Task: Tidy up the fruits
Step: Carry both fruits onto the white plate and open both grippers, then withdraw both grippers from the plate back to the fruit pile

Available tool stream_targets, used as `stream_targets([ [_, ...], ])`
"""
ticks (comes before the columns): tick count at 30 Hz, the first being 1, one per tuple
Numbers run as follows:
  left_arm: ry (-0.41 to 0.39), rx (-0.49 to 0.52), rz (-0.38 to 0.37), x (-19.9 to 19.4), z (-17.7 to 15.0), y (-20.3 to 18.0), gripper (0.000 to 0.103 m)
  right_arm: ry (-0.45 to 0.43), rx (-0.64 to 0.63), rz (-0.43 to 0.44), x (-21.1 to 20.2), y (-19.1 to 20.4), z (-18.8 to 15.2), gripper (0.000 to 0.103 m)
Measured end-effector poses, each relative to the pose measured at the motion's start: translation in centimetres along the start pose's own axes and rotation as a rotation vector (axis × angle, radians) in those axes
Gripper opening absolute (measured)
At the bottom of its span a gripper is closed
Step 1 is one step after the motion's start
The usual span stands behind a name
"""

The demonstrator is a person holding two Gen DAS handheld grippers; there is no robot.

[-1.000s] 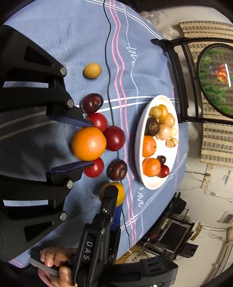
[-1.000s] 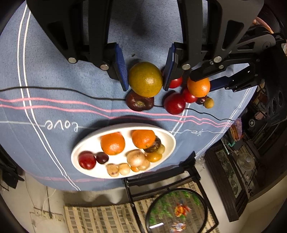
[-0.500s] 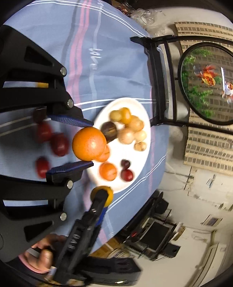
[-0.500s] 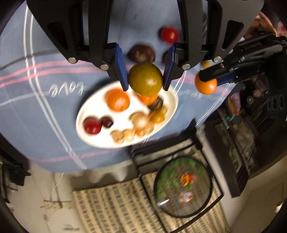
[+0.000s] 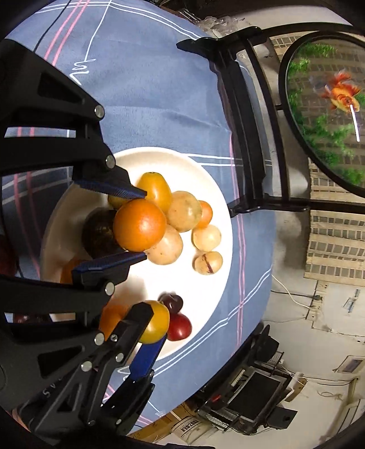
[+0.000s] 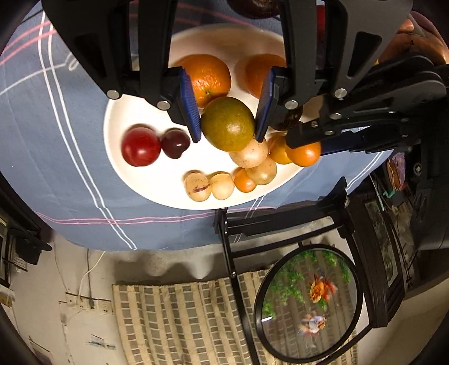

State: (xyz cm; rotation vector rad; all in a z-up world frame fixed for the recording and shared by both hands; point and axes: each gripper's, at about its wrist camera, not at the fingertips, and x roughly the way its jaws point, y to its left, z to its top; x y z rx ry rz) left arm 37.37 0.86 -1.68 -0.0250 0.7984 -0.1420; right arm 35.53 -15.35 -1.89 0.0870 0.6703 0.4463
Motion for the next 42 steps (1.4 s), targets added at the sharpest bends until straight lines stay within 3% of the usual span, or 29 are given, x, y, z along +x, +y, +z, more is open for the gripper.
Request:
stream_targets([
  [3,0.005,-0.014,0.010,0.1,-0.1,0.2,0.044,0.004,-0.006,0.006,0.2,0.1,0.0,0.041],
  [5,-0.017,-0.028,0.031,-0.6,-0.1,0.6,0.061,-0.005,0.001,0.006,-0.2,0.1,0.0,0.045],
  [7,-0.042,-0.052,0.025,-2.2,-0.2,1.1,0.072,-0.017,0.012,0.018,-1.1,0.1,0.2,0.047],
  [12,-0.096,-0.073,0.057,-6.7,-2.0,2.0,0.091,-0.017,0.043,0.049,-3.9,0.3,-0.3,0.052],
  [20,-0.134,-0.098,0.121,-12.7,-9.8,4.4,0.097,0.067,-0.059,0.077,-8.0,2.9,-5.3,0.052],
  [23,-0.092,-0.171,0.125,-12.8,-12.4,6.0,0.097,0.109,-0.082,0.102,-8.9,3.8,-7.5,0.052],
  [26,-0.074,-0.214,0.096,-13.1,-13.3,6.9,0.097,0.170,-0.100,0.134,-8.9,4.9,-9.0,0.052],
  [31,-0.111,-0.213,0.155,-13.7,-13.2,7.0,0.097,0.200,-0.210,0.113,-8.2,6.9,-9.8,0.052],
  [42,-0.119,-0.243,0.190,-13.9,-13.1,7.7,0.097,0.240,-0.223,0.106,-6.2,7.4,-9.9,0.048],
])
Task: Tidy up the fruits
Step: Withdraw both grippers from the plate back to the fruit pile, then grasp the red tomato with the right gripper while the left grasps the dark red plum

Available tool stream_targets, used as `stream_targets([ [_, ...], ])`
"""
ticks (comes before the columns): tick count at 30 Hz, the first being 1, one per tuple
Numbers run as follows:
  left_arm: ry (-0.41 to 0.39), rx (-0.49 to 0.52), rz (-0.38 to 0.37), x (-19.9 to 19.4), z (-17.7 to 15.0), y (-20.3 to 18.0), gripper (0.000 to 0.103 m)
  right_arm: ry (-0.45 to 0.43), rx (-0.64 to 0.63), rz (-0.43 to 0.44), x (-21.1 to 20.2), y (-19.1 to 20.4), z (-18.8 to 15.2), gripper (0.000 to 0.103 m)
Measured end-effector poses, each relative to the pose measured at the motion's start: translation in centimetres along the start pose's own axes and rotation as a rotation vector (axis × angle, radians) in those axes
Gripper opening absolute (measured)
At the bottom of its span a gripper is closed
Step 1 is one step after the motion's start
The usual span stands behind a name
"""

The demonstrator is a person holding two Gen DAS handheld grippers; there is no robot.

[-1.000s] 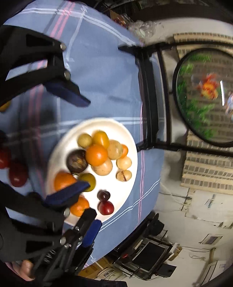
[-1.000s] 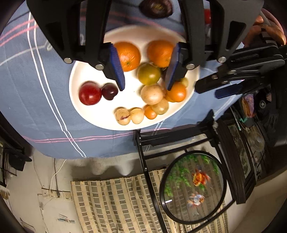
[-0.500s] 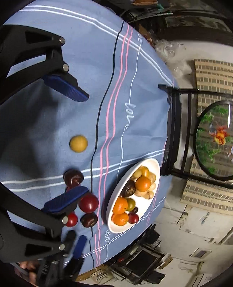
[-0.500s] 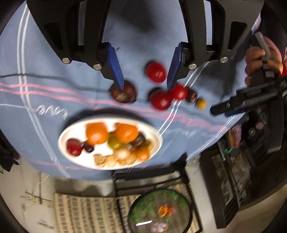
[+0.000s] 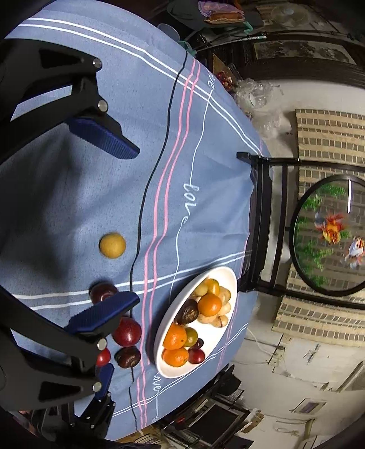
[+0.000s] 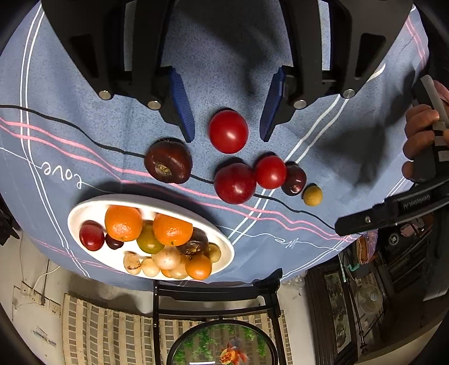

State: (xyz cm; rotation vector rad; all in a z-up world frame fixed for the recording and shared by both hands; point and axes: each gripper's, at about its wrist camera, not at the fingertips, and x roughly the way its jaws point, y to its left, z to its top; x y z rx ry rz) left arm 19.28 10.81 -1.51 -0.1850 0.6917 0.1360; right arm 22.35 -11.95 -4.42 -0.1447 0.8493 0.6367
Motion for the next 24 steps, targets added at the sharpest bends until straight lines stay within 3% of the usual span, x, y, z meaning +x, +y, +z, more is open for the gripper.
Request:
stream_targets([
  [8,0.016,-0.044,0.010,0.4,0.1,0.9,0.097,0.016,0.003,0.009,0.4,-0.1,-0.1,0.045],
  [14,0.016,-0.035,0.009,0.4,0.0,0.7,0.097,0.017,0.006,0.011,0.5,-0.2,-0.1,0.037],
  [19,0.056,0.005,-0.068,0.8,-0.4,-0.2,0.097,-0.008,0.033,0.003,-0.1,-0.8,0.0,0.031],
  [21,0.069,0.083,-0.133,0.8,-0.7,-1.6,0.094,-0.014,0.060,0.007,-0.4,-1.3,0.0,0.031],
  [23,0.074,0.174,-0.168,0.7,-1.2,-3.1,0.074,-0.013,0.094,0.016,-0.6,-2.0,0.0,0.031],
  [24,0.087,0.206,-0.182,0.8,-1.5,-3.7,0.069,-0.009,0.104,0.017,-0.6,-2.2,-0.1,0.031],
])
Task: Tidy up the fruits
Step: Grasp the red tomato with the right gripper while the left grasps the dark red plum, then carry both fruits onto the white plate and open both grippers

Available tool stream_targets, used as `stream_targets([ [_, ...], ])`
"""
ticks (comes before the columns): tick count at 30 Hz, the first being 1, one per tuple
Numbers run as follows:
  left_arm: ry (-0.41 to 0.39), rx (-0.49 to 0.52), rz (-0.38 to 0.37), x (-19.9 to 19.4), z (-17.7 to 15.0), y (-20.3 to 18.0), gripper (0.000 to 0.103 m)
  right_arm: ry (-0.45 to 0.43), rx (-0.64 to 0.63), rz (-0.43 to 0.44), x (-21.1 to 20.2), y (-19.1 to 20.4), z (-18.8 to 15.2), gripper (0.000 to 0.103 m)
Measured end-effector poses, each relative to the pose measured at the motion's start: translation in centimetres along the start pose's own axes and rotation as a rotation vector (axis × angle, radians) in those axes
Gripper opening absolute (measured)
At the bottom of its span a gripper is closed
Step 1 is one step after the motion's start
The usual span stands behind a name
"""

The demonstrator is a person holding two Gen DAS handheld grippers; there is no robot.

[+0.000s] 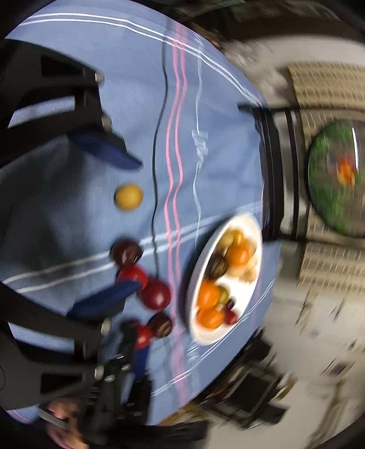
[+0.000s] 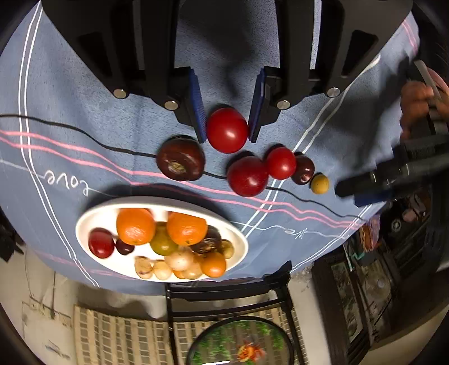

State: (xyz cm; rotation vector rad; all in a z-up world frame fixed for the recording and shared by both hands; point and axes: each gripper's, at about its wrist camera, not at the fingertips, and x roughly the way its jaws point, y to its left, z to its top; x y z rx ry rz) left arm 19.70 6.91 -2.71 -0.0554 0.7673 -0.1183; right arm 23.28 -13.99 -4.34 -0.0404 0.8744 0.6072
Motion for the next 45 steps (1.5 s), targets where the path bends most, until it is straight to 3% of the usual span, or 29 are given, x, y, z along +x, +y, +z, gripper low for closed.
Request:
stream_targets([
  [2,0.035,0.029,-0.024,0.7,-0.3,-0.5,0.044,0.008,0.015,0.003,0.0,-0.4,-0.1,0.031],
  [4,0.062,0.037,-0.036,1.3,-0.5,-0.6,0.037,0.012,0.020,0.005,0.1,-0.4,-0.1,0.031],
  [16,0.096,0.106,-0.031,3.3,-0.8,-2.0,0.037,0.012,0.020,0.002,-0.1,-0.3,-0.2,0.031],
  [36,0.103,0.110,-0.046,3.9,-1.0,-2.3,0.030,-0.003,0.018,-0.001,-0.5,-0.3,-0.2,0.031],
  [42,0.076,0.087,-0.058,2.6,-1.3,-2.2,0.030,-0.049,0.015,0.022,-1.4,-0.3,0.0,0.031],
  [45,0.054,0.065,-0.087,2.0,-0.6,-2.4,0.030,-0.128,0.025,-0.002,-2.3,-0.8,0.6,0.031],
])
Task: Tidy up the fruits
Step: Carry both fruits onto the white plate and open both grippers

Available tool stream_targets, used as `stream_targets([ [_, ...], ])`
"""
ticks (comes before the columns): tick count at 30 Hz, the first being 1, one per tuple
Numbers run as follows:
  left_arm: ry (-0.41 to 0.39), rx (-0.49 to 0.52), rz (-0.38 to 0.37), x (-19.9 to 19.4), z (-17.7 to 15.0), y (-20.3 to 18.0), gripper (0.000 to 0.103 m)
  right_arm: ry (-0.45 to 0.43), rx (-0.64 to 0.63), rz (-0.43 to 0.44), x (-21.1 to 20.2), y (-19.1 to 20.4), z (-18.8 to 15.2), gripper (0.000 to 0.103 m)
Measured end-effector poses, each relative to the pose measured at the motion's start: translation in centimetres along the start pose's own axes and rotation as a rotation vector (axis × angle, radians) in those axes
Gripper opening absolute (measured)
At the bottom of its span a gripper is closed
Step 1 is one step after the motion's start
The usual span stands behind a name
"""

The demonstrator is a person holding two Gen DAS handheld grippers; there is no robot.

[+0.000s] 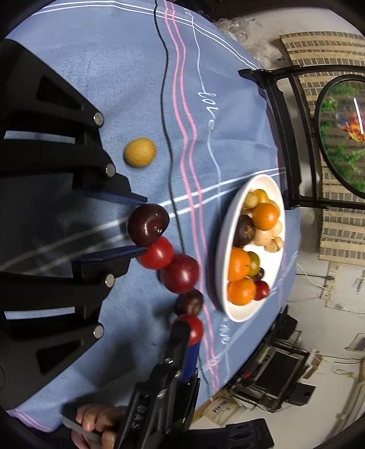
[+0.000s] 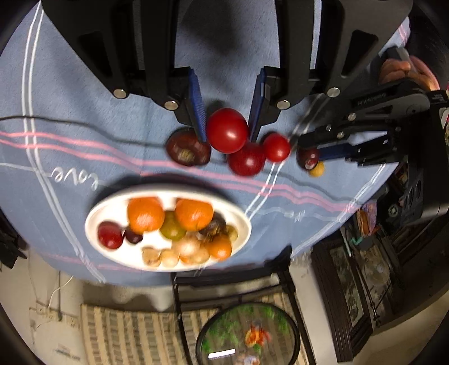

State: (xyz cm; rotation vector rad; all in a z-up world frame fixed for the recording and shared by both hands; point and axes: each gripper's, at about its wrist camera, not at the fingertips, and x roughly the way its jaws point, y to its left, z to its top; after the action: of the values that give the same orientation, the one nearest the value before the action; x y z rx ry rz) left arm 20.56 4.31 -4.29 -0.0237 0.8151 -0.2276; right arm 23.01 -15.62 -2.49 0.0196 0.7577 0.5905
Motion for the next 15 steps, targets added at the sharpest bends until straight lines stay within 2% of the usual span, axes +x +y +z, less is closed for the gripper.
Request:
stream_targets([
  [4,-0.011,0.008,-0.082,-0.2,2.7,-0.8,0.030,-0.139,0.066,-0.062,-1.0,-2.1,1.8,0.031],
  [8,-0.051,0.058,-0.074,0.9,6.8,-1.9,0.030,-0.242,0.123,-0.137,-0.7,-4.5,4.1,0.031],
  [12,-0.041,0.059,-0.083,3.9,10.6,-2.3,0.030,-0.276,0.190,-0.169,0.8,-7.3,5.5,0.031],
  [15,-0.023,0.077,-0.043,6.3,12.7,-2.7,0.030,-0.270,0.211,-0.186,2.1,-8.9,6.2,0.031],
])
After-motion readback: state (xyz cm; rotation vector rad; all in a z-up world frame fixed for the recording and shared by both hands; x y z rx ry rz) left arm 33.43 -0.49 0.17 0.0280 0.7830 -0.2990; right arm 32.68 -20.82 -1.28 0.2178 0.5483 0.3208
